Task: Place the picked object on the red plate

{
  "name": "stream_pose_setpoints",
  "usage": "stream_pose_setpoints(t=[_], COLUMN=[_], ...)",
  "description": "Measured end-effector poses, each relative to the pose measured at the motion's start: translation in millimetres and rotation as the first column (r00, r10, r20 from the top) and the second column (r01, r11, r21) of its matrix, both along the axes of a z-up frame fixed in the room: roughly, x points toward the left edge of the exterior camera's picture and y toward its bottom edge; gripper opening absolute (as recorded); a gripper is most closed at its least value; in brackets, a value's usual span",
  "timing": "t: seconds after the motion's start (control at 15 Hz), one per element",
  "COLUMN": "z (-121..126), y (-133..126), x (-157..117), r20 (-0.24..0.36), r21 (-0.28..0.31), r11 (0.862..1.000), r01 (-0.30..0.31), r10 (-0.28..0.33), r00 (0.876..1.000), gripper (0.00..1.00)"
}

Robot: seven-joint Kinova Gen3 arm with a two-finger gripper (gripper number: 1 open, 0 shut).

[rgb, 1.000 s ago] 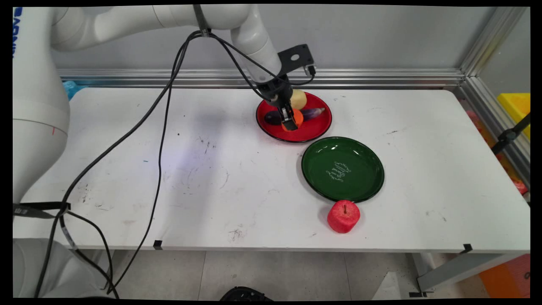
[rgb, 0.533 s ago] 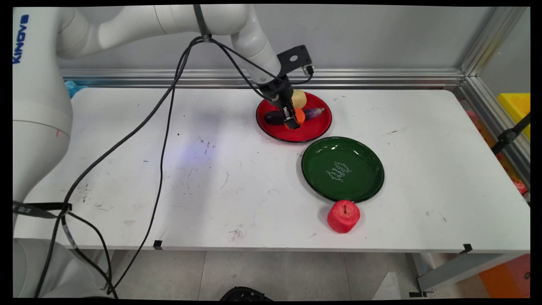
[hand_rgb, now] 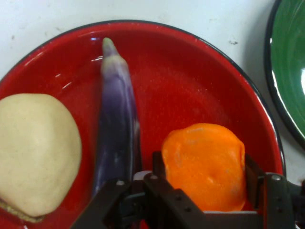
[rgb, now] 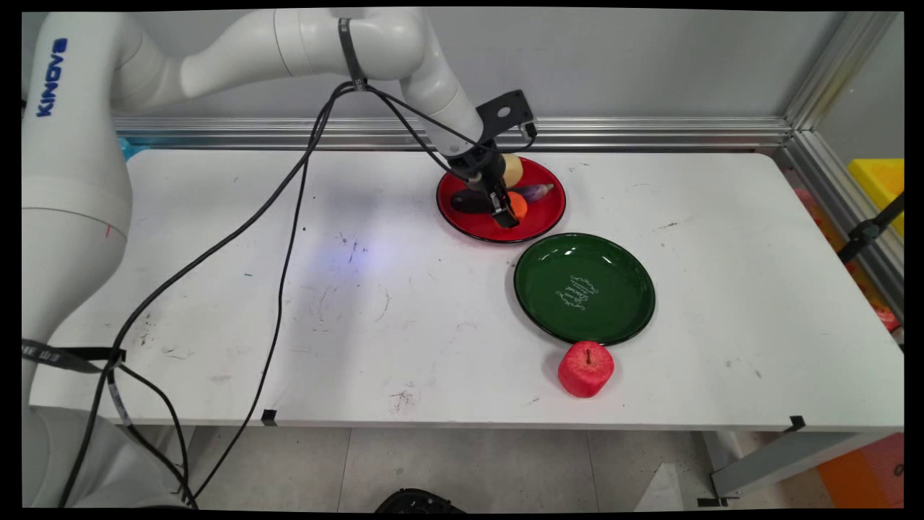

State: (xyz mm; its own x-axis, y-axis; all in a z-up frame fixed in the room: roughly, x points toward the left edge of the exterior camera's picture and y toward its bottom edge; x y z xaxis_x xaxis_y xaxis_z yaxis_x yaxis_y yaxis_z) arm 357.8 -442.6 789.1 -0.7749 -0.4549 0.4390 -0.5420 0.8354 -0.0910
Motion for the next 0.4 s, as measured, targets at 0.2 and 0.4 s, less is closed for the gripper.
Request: stream_pose_setpoints(t=[0.2, 0.4], z=[-6.0, -7.7], y=[0.0, -0.9], x=[-2.1, -4.2], r20=[-0.013, -0.02], r21=[0.008, 0.008], r11=[1.0, 1.0], r01=[0.0, 0.001], r10=[0.0, -0.001], r00=[1.0, 1.0], gripper=[1.0, 1.0])
